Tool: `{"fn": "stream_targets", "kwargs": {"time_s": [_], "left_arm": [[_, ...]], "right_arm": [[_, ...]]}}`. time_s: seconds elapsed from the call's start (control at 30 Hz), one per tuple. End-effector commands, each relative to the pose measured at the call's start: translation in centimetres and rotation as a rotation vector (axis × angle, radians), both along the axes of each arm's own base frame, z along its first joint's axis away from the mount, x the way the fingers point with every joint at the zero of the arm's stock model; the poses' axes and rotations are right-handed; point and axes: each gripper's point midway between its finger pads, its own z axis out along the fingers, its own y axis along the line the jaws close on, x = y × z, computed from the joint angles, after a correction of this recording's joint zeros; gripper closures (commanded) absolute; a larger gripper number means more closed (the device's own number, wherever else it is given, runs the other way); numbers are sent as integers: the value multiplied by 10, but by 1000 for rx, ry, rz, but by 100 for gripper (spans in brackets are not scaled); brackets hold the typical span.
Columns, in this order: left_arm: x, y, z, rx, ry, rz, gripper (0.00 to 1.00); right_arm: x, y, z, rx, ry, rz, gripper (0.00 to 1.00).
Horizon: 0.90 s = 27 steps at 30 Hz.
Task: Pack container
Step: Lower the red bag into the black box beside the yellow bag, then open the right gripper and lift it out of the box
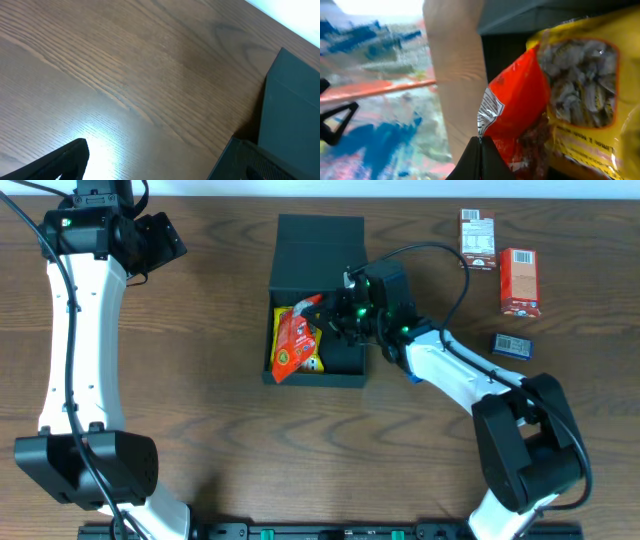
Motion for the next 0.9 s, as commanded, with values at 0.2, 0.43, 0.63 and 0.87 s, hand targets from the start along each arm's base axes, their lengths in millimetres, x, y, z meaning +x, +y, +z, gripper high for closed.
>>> {"fn": "stream_targets", "kwargs": {"time_s": [0.2,0.43,0.63,0.87], "left_arm": [[0,1,-5,2,15,-4,5],[0,1,-5,2,15,-4,5],[0,1,-5,2,15,-4,5],[0,1,-5,2,15,-4,5]], "right_arm": [[12,0,6,31,-11,-68,98],[-3,3,-47,-19,133,-22,98],[-10,10,-62,7,166,32,98],[-11,9,-59,22,159,55,8]]}}
